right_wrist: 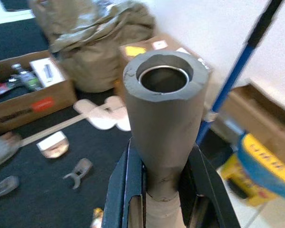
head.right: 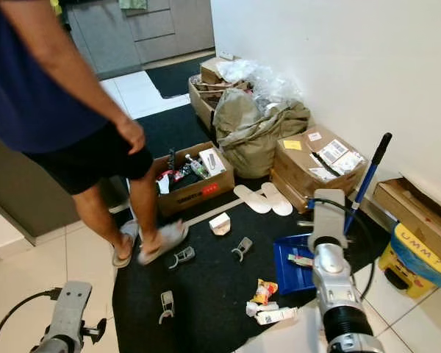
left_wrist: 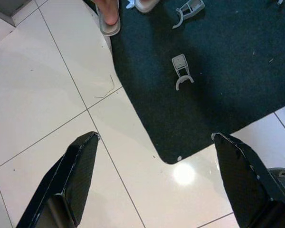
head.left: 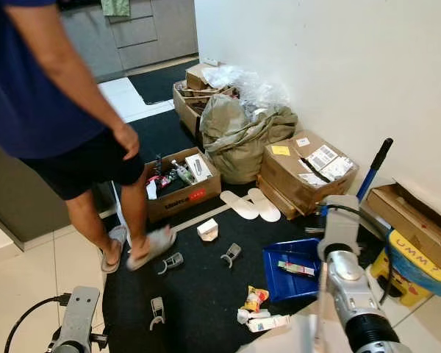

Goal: Sweep floor

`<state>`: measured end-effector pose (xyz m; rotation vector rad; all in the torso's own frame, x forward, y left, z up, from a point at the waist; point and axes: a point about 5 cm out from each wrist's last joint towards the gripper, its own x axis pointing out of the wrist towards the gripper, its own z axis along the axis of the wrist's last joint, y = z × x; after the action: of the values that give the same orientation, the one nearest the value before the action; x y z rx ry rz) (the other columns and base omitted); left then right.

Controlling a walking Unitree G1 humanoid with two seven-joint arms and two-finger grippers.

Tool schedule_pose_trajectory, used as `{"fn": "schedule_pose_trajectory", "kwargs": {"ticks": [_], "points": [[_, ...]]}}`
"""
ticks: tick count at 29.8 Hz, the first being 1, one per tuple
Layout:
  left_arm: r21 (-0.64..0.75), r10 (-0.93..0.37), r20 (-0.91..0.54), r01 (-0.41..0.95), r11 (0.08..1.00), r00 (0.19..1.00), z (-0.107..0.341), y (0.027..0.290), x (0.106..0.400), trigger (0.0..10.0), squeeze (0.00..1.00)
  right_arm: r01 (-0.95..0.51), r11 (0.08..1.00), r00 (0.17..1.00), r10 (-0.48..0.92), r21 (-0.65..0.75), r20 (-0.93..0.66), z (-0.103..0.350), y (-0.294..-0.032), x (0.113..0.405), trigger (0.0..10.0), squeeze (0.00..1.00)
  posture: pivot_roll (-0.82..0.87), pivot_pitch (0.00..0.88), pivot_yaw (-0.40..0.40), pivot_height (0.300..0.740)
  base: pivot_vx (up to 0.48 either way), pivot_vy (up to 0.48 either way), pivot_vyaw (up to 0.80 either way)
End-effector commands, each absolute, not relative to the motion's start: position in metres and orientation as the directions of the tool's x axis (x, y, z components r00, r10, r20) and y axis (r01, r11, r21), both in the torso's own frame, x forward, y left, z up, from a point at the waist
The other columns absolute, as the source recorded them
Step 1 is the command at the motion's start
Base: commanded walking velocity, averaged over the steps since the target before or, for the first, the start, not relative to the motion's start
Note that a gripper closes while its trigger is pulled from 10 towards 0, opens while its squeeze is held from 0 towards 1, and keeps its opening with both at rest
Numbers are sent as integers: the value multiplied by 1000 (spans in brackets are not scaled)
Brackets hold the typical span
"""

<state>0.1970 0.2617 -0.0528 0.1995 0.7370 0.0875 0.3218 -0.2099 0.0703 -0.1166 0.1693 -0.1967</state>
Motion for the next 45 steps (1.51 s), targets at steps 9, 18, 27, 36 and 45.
{"fn": "schedule_pose_trajectory", "kwargs": {"ticks": [9, 18, 27, 36, 45], "points": [[220, 141, -678, 16, 975, 721, -58, 263, 186, 10000, 0, 142, 931, 952, -36, 336, -304, 55, -174, 321, 10000, 0, 9, 114, 63, 740, 0, 0, 0], [218, 135, -685, 25, 976, 716, -60, 261, 184, 10000, 0, 152, 843, 955, 8, 516, -296, 63, -169, 325, 10000, 0, 4, 119, 58, 740, 0, 0, 0], [219, 131, -685, 30, 975, 717, -60, 260, 184, 10000, 0, 167, 864, 962, -39, 474, -269, 69, -179, 326, 10000, 0, 7, 114, 54, 740, 0, 0, 0], [218, 131, -687, 30, 976, 715, -60, 258, 186, 10000, 0, -120, 883, 932, 257, 453, -255, 79, -166, 325, 10000, 0, -6, 93, 46, 740, 0, 0, 0], [206, 126, -688, 26, 978, 715, -61, 253, 187, 10000, 0, -336, 756, 826, 523, 562, -211, 88, -140, 318, 10000, 0, -8, 91, 39, 740, 0, 0, 0]]}}
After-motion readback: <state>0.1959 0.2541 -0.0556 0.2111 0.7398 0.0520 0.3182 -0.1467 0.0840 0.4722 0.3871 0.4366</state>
